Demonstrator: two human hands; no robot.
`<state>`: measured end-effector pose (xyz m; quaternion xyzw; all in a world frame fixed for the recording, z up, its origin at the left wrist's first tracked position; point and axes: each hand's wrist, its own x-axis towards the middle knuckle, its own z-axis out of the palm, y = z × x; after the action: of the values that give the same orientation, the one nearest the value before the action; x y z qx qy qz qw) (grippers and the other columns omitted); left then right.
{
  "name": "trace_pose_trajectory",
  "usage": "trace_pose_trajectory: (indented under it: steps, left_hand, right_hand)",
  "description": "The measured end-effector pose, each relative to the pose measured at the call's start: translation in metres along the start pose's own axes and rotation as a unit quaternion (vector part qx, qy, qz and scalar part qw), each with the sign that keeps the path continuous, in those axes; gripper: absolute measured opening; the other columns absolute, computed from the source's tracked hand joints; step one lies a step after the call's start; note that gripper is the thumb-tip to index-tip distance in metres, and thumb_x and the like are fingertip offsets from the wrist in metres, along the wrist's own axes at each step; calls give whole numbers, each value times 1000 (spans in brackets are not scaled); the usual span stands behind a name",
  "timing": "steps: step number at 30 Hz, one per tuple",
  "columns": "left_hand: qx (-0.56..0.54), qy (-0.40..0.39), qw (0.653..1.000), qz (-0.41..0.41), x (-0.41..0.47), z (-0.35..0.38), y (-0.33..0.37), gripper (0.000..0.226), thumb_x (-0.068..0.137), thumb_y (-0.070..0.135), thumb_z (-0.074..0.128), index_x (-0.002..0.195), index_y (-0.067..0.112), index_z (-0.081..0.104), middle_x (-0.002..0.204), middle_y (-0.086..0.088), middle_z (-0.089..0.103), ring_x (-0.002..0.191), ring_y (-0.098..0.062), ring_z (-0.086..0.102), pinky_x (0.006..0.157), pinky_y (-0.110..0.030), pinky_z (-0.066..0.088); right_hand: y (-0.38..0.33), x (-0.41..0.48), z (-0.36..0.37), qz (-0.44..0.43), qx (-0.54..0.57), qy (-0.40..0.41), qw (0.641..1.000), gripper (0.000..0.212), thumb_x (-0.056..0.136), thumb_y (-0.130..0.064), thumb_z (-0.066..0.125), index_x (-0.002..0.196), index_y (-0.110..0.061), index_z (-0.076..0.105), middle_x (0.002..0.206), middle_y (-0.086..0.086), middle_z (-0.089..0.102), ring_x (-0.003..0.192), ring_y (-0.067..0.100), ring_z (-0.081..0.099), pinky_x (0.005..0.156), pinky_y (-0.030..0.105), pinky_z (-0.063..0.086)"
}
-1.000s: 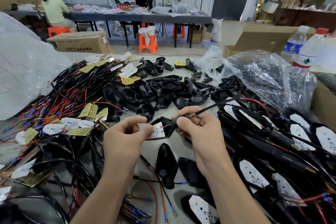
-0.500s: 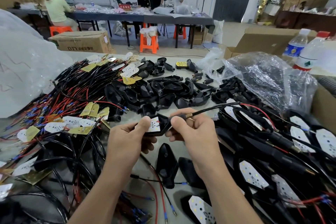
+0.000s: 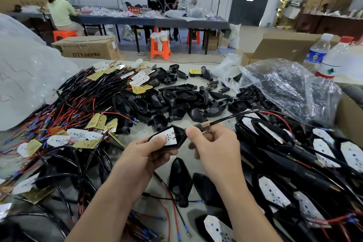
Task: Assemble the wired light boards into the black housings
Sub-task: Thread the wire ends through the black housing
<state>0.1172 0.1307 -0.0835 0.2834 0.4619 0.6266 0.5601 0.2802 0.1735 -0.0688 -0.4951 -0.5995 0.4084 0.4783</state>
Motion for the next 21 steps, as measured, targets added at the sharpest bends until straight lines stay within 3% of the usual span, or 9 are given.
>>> trace_pose_trajectory:
  steps: [2, 5, 7, 8, 10, 13, 16, 21]
  left_hand:
    - [10, 40, 999, 7, 2, -2, 1, 19, 87, 16, 67, 86, 3, 81, 78, -16, 74, 67, -15, 72, 57, -20, 56]
    - [42, 104, 994, 21, 4, -5, 3, 14, 95, 6, 63, 94, 1, 76, 79, -14, 76, 64, -17, 73, 53, -20, 55]
    - [54, 117, 991, 24, 3, -6, 4, 18, 94, 7, 63, 87, 4, 80, 77, -12, 76, 61, -18, 71, 52, -21, 55]
    - [50, 120, 991, 22, 3, -6, 5, 23, 93, 8, 63, 79, 6, 82, 75, -11, 75, 58, -17, 69, 52, -22, 55]
    - [44, 121, 991, 19, 2, -6, 6, 31, 92, 10, 62, 69, 14, 82, 71, -8, 72, 56, -16, 65, 57, -26, 53]
    - [45, 124, 991, 26, 2, -4, 4, 34, 94, 13, 61, 67, 17, 81, 71, -5, 70, 56, -14, 64, 62, -30, 50]
    - [37, 146, 988, 44, 3, -4, 3, 28, 96, 16, 63, 74, 16, 81, 76, -5, 73, 63, -14, 66, 67, -31, 51]
    - [27, 135, 989, 52, 7, -11, 7, 22, 95, 6, 62, 96, 13, 82, 76, -2, 72, 64, -9, 63, 64, -23, 53]
  right_hand:
    - [2, -2, 1, -38, -173, 51, 983, 46, 75, -72, 57, 66, -27, 59, 48, -11, 54, 47, 13, 48, 56, 33, 44]
    - [-6, -10, 4, -132, -199, 140, 961, 44, 79, -61, 61, 58, -25, 47, 52, -10, 47, 56, 11, 45, 61, 34, 43]
    - [-11, -13, 7, -237, -205, 168, 935, 15, 77, -43, 70, 73, -31, 61, 71, -24, 56, 82, 3, 51, 81, 32, 46]
    - [-12, -14, 9, -276, -229, 159, 920, 12, 74, -37, 72, 84, -33, 67, 88, -30, 61, 98, 5, 50, 95, 30, 41]
    - [-10, -15, 12, -305, -273, 92, 907, 27, 71, -34, 73, 98, -31, 72, 105, -22, 68, 110, 7, 46, 108, 29, 29]
    - [-9, -20, 16, -251, -331, 12, 910, 20, 79, -42, 64, 98, -37, 71, 89, -16, 73, 96, 6, 39, 94, 31, 38]
    - [-5, -19, 18, -200, -342, -9, 918, 14, 87, -43, 58, 95, -36, 67, 83, -13, 71, 79, 10, 27, 82, 29, 34]
    - [-4, -17, 15, -194, -325, 8, 926, 14, 87, -38, 59, 95, -33, 70, 81, -12, 71, 79, 2, 21, 84, 28, 32]
